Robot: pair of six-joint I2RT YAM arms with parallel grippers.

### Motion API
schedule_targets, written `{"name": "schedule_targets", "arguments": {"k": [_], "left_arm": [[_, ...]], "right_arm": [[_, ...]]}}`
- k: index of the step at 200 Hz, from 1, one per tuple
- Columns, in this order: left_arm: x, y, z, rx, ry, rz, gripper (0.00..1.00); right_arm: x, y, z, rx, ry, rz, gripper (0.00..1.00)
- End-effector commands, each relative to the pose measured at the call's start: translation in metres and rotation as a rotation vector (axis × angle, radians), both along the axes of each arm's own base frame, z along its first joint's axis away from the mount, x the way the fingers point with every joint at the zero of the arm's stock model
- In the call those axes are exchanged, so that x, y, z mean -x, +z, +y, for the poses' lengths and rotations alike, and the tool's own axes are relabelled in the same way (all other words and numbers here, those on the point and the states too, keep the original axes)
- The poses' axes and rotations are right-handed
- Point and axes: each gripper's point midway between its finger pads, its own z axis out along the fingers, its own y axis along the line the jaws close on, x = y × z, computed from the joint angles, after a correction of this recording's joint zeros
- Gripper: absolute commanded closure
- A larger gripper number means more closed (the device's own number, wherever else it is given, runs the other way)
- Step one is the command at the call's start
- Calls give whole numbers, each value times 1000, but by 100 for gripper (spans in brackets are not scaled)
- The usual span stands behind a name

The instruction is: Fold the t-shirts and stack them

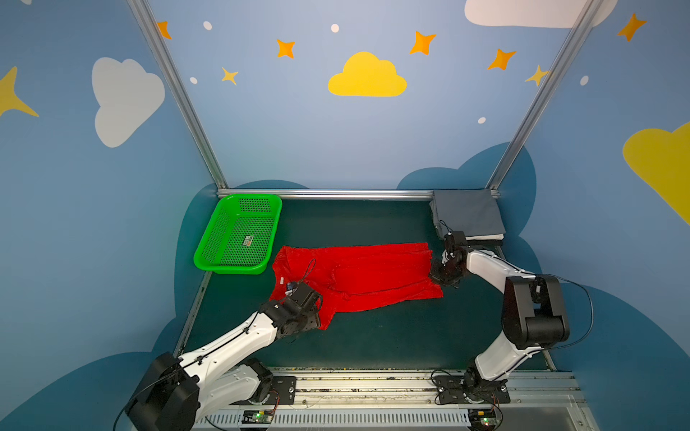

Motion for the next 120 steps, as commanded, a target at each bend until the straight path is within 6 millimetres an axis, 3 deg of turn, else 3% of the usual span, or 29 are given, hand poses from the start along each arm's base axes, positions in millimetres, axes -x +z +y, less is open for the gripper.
{"name": "schedule_targets", "arguments": {"k": [1, 43, 79, 120], "left_arm": [[-1, -8, -6, -18, -19, 10, 28], [-2, -24, -15, -61, -49, 69, 33], [3, -46, -16, -101, -49, 152, 36], [7, -60, -14, -141, -46, 206, 57]], "right_arm": [[1, 6, -1, -9, -13, 1, 95], [4, 4, -2, 1, -14, 8, 93], [5, 5, -3, 1, -15, 5, 85], [4, 6, 0, -18, -12, 1, 82]]}}
